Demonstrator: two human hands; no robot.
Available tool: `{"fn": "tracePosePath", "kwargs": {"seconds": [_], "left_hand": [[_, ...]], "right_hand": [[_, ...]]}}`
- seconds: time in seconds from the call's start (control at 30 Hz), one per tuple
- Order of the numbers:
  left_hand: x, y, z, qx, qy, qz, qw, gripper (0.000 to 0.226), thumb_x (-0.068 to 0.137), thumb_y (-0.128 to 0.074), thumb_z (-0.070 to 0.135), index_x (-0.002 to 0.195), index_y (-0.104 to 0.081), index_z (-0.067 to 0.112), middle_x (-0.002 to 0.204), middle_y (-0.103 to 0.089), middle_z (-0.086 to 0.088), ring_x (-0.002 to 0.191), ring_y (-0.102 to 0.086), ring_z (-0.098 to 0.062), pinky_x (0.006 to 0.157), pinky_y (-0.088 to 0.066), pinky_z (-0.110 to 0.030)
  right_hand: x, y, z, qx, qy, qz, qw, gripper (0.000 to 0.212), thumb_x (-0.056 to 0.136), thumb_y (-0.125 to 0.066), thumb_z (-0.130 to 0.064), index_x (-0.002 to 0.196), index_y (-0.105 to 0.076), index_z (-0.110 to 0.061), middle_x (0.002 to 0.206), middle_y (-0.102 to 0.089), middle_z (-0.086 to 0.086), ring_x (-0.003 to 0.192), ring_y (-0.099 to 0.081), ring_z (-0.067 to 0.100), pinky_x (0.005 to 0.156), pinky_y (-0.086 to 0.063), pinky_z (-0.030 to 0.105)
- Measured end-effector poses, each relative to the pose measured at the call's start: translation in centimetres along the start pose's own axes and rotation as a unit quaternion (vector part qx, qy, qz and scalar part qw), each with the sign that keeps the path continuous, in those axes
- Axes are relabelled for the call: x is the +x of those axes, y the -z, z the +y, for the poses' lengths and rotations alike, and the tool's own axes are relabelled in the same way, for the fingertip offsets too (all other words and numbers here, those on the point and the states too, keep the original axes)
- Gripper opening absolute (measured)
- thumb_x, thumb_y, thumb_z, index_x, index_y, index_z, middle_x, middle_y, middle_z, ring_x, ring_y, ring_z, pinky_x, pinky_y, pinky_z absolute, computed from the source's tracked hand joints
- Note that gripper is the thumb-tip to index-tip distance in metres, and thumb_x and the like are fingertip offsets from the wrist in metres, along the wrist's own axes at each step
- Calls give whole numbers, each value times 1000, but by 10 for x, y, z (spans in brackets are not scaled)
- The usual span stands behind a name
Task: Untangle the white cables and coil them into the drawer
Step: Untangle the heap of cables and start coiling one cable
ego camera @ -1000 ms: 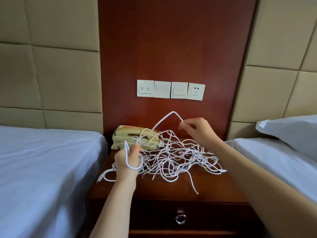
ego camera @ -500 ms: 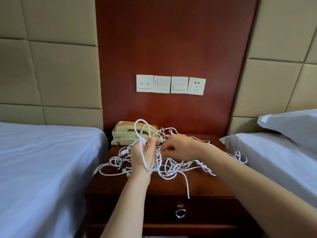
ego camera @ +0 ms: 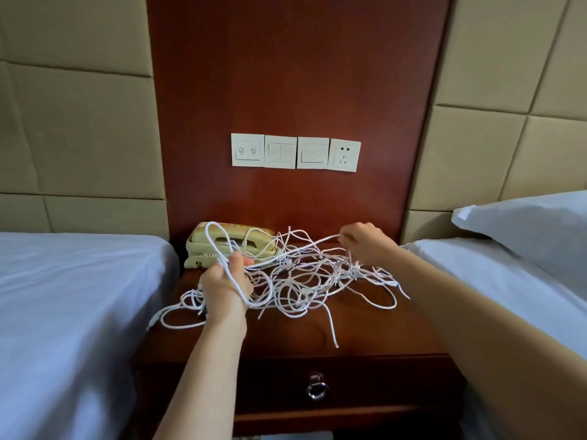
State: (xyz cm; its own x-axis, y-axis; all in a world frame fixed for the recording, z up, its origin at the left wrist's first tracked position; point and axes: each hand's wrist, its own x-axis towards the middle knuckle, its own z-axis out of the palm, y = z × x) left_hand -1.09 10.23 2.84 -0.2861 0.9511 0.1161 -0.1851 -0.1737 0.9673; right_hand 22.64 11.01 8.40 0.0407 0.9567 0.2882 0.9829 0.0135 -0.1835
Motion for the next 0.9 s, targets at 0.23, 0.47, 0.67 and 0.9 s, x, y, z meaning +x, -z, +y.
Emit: {"fn": "tracePosePath", "kwargs": {"seconds": [0.23,0.47,0.67,0.9], "left_hand": [[3,1,-2,17,4,16,1000,39,96,-48,21,59,-58,14,46,-43,-6,46,-39,-22,50,-31,-27],[9,4,-12,34,30,20,999,23,90,-55,16,72,-68,8,56,-46,-6,51,-40,-22,56,-35,-27],[-2,-22,-11,29,-2,-44,999,27,86,-63,18,59,-59,16,47,-36,-3,43,-32,-19,48,-29,-28],[-22,-36,-8,14,-67,-144,987,20,90,-60,21,74,-67,12,34,-40,8,36,-39,-7,47,-37,-22]], "right_hand": [[18,22,9,107,-5,29,994,36,96,-50,-19,61,-56,-20,67,-67,3,73,-68,27,77,-56,40],[-2,31,-15,214,56,-105,970,21,94,-55,-23,94,-74,-14,50,-53,-3,43,-44,7,46,-39,16],[-14,14,-44,162,142,-165,962,24,94,-55,-27,96,-75,-14,50,-40,-8,41,-27,7,41,-25,16],[-13,6,-58,139,184,-222,947,32,91,-59,-27,63,-68,-39,59,-39,9,56,-32,24,54,-30,34]]}}
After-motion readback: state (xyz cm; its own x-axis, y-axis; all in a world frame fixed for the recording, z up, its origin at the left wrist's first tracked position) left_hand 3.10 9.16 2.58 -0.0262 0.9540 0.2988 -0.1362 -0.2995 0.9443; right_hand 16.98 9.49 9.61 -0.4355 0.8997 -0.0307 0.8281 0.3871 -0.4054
